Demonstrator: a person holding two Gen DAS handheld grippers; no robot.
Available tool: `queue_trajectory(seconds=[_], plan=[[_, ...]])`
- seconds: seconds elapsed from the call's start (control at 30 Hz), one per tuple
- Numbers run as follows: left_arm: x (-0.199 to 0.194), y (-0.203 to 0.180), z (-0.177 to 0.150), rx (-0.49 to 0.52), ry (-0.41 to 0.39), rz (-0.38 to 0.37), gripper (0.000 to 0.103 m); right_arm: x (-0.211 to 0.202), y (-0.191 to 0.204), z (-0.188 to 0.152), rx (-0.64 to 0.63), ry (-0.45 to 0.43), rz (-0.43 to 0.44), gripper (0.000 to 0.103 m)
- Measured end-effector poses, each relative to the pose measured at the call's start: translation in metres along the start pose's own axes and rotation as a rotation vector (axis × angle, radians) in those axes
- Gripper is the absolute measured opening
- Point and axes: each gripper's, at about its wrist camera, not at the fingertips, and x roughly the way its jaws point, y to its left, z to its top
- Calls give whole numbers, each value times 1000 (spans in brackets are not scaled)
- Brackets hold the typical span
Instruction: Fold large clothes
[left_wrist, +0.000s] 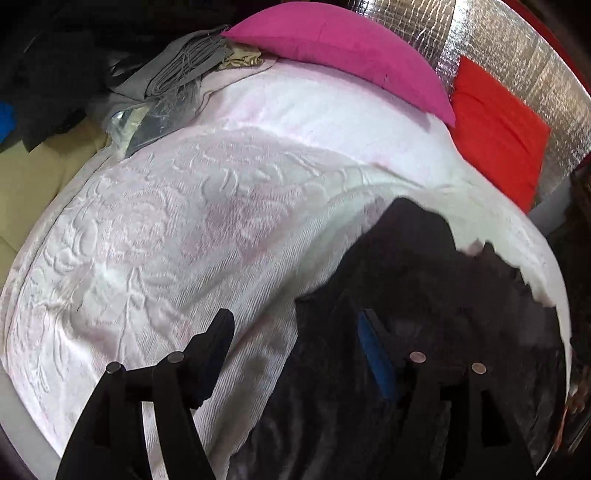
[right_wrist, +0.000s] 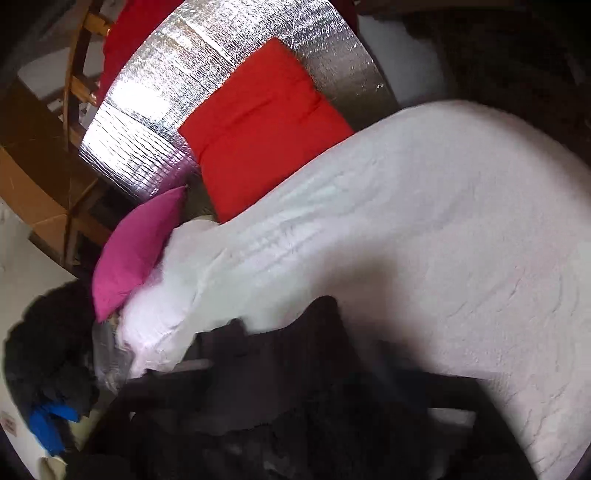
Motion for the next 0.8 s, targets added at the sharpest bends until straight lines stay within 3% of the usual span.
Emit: queue_trajectory(seconds=[0.07,0.13,0.2,0.33,0.37,0.43,0.47,0.5,0.57,0.7,0.8], plan=[[-3,3,-9,-3,2,5,70,-2,-5,-2,36,-38,33,103],[-4,8,-17,-6,7,12,70,8,1,-5,-20,0,-41,98],[-6,9,-21,-5,-2,14,70,21,6,-10,-77,28,-118,83],[-1,6,-23,32,-13,27,70,49,7,-21,-97,122,-158,73],[2,6,-23,42,-15,29,70,58,10,-26,-126,137,-206,69],[6,4,-22,64,-12,46,70,64,14,-33,-179,132,-265,51],[6,4,-22,70,-14,47,70,64,17,-34,-203,126,-298,32],[5,4,-21,75,-20,44,70,61,20,-33,-212,110,-314,27],[4,4,-19,81,-29,47,70,50,23,-30,-220,59,-321,21],[-2,5,-15,72,-44,41,70,24,35,-21,-220,-53,-351,20],[-3,5,-15,76,-50,72,70,30,25,-18,-184,-40,-358,20]])
